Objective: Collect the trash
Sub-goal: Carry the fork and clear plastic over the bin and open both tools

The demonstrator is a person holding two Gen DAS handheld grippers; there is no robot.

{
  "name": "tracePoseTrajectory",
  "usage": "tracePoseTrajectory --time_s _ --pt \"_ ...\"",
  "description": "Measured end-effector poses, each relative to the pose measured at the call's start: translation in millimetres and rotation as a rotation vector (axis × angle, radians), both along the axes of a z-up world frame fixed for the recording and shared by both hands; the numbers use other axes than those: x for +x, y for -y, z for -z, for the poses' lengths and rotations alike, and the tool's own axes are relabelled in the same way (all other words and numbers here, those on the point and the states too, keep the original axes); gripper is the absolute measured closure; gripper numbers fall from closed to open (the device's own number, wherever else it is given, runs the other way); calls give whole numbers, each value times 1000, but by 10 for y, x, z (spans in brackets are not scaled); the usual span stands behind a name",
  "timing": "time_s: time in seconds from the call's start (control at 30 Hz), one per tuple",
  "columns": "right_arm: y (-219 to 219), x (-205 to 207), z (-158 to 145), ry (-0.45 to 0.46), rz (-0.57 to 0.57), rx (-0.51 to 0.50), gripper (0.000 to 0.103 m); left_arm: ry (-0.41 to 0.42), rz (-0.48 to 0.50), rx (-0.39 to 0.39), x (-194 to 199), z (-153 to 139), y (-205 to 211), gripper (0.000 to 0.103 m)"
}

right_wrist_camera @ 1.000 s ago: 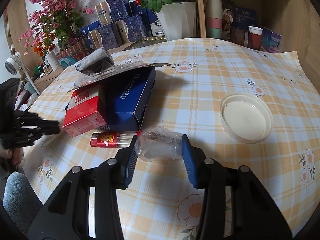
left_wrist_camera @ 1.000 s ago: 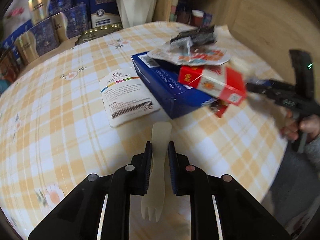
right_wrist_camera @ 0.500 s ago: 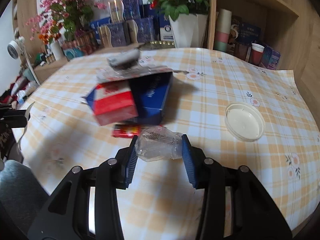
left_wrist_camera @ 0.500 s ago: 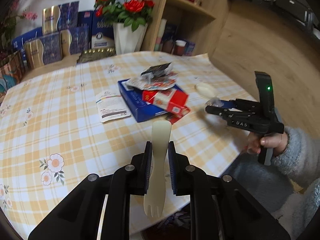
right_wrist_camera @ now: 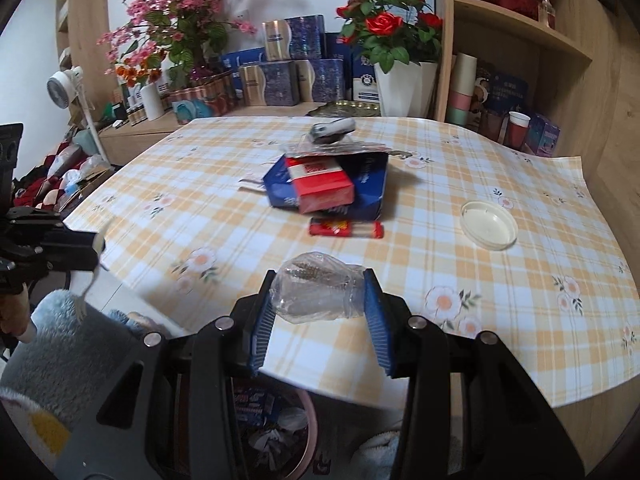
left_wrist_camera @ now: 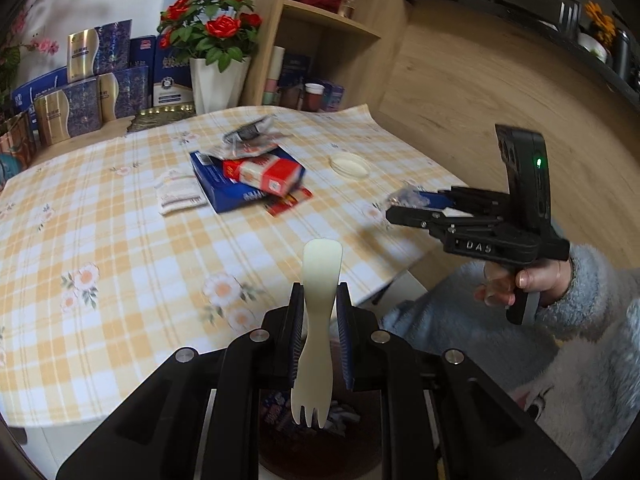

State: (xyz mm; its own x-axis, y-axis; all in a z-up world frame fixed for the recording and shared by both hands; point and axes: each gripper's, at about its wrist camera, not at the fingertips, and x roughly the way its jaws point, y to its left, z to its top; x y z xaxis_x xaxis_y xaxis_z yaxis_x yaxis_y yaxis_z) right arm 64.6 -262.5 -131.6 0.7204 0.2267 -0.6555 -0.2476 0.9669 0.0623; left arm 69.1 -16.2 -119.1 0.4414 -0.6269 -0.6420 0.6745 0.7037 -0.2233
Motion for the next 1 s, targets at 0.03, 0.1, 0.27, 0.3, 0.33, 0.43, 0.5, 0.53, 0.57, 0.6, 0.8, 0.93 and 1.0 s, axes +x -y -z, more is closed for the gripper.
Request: tracePoseTrajectory --time_s 0.03,0.1,0.27,0.3,0.33,0.43,0.5,0.53,0.57,0.6,0.8,0.93,1.0 --pt "-13 -30 -1 -3 -1 0 59 -6 1 2 -49 34 3 87" --pt "-50 -121 -10 -4 -8 3 59 -23 2 5 -116 112 7 87" --pt "-104 -279 -24 2 -19 14 59 -65 13 37 -233 347 58 87" --pt "-108 -298 -24 1 -19 16 59 -73 13 42 -238 392 62 87" --pt "-109 -324 -22 -1 -19 18 59 -84 11 46 -238 441 69 87" --pt "-94 -354 -14 -5 -17 22 59 -110 3 64 -235 583 85 87" --pt "-72 -368 -4 -10 -11 27 59 -129 -4 67 -217 661 90 87" --pt "-64 -373 3 -14 -6 28 59 -138 -7 67 -207 689 91 87" --pt "-54 -376 7 -16 -2 29 59 -152 -9 61 -190 724 89 87" --pt "-48 -383 17 -19 5 29 59 -162 -10 54 -177 740 87 84" --pt "-3 -413 82 -33 47 54 59 -138 -81 2 -150 659 -16 41" --pt "-18 -428 159 -42 61 80 59 -50 -179 9 -189 531 -137 19" --pt "-35 -442 206 -44 64 99 58 18 -237 34 -252 461 -205 12"
